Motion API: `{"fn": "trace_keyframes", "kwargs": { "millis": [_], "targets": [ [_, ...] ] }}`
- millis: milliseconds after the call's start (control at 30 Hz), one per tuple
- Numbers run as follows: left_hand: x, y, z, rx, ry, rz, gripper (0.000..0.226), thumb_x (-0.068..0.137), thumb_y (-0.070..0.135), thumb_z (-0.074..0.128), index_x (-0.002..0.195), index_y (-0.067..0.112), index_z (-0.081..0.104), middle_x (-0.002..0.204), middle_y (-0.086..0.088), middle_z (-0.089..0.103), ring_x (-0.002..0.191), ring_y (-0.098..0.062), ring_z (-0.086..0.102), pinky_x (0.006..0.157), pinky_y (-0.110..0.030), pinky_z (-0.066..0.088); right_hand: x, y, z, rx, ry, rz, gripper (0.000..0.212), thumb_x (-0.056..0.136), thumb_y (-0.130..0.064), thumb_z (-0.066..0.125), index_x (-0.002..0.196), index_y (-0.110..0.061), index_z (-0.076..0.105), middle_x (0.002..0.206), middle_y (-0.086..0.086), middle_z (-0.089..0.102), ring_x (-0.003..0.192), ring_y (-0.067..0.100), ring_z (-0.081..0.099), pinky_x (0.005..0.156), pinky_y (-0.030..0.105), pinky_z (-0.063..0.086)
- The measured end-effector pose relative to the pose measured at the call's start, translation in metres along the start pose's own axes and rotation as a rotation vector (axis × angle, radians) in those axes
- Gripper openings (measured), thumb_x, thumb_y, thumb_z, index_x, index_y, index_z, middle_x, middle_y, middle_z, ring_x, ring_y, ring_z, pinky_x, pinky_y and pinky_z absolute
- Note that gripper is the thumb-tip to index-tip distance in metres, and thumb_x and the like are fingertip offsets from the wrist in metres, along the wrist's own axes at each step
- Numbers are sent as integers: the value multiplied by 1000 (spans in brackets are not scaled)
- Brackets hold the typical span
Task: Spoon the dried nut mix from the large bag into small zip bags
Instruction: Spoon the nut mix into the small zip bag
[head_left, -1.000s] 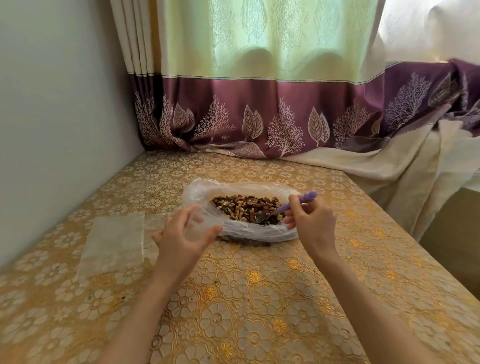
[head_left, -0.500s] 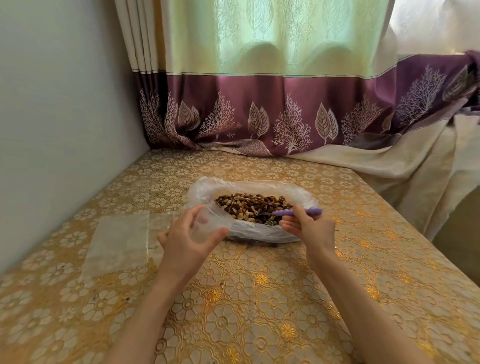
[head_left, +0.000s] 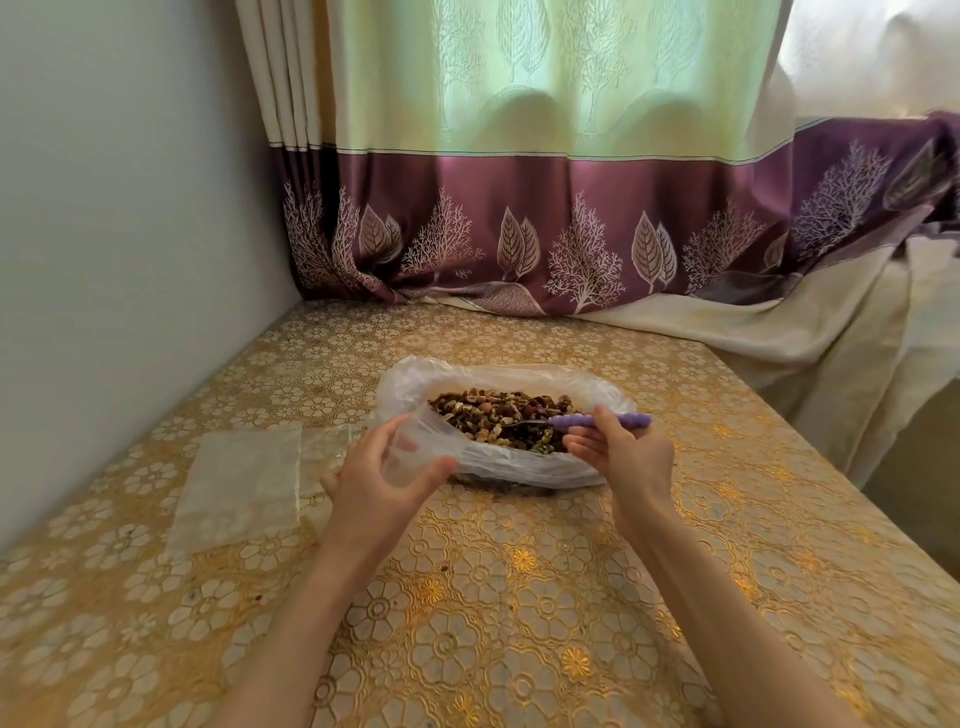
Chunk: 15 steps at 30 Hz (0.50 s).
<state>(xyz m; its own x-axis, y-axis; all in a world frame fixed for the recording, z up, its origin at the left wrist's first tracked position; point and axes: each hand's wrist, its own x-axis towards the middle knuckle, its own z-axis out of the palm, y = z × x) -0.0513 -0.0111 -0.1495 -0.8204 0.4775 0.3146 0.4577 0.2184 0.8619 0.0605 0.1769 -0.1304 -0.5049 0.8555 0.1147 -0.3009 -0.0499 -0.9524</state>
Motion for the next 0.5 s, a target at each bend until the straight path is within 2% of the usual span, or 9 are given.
{"fn": "trace_keyframes", "kwargs": {
  "millis": [67,133,267,400,500],
  "targets": [
    [1,-3,0,-32,6,-8,83,60,74,64,130,37,37,125,13,48,116,-3,38,104,-40,30,0,-5,2,-7,-4,-23,33,95,-13,53,69,-5,71,76,13,74,60,19,67,59,21,57],
    [2,-5,0,-34,10,-13,80,63,69,62,131,35,38,126,9,51,118,-6,39,102,-37,30,0,-11,4,-2,-18,-48,33,96,-12,52,70,-3,70,77,14,74,61,20,67,60,22,57],
    [3,-5,0,-38,8,-18,86,64,73,60,134,29,40,123,12,50,117,-5,39,95,-31,29,-6,-27,10,19,-88,-88,30,96,-11,51,74,0,68,78,15,74,60,21,66,56,21,56],
    [3,-1,-2,-110,26,-30,87,61,68,60,136,27,40,123,13,51,114,-3,42,81,-15,32,-18,-39,19,66,-224,-101,30,96,-12,50,76,0,68,81,18,73,60,20,65,55,19,54],
    [4,1,-4,-144,45,-46,89,62,67,60,137,24,39,125,14,48,115,-6,46,82,-19,36,-26,-45,25,59,-341,-102,27,97,-14,49,85,3,66,86,19,73,62,20,65,56,19,54]
  ]
}}
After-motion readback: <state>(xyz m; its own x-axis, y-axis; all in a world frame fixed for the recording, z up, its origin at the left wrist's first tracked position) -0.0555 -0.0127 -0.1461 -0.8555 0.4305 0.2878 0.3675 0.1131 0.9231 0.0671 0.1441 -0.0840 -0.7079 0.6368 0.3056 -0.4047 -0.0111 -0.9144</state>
